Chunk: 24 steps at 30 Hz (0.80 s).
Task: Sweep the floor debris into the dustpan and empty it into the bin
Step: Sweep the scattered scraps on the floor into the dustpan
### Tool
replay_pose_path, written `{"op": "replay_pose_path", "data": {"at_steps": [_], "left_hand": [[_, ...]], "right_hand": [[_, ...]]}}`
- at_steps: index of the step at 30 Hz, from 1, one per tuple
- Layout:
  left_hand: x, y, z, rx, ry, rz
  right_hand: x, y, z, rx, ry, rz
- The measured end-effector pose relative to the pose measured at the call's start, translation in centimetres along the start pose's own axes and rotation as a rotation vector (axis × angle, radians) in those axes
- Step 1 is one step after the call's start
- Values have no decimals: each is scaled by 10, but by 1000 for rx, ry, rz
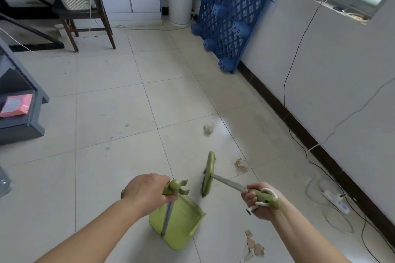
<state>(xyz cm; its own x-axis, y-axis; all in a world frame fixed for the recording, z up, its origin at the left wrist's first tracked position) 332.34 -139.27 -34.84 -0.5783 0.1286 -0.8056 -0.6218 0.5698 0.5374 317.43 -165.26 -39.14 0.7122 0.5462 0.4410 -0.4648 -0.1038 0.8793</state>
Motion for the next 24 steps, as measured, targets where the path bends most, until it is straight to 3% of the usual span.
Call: {"op": "replay_pose_path", "data": {"at_steps": [10, 18, 24], "left_hand": [[-25, -39, 65, -82, -29, -93], [-36, -71, 85, -141, -64, -78], [-48, -98, 73, -138, -74, -56]], "right_hand": [[78, -67, 56, -65, -54, 149], [79, -123, 96, -24, -114, 135], [60, -118, 128, -52, -324, 54]]}}
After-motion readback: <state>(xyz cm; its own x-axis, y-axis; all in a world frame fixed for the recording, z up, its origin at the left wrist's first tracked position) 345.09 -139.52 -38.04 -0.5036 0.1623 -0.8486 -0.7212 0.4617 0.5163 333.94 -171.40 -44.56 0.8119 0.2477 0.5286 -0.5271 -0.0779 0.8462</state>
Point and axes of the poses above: each hand's wrist, its own y-axis away from the middle knuckle, its own x-axis out of the palm, z = x × y, the point moved 4 cm from there along -y, towards the middle knuckle, and after that the axes turned 7 degrees about z, right-handed, at the moved point
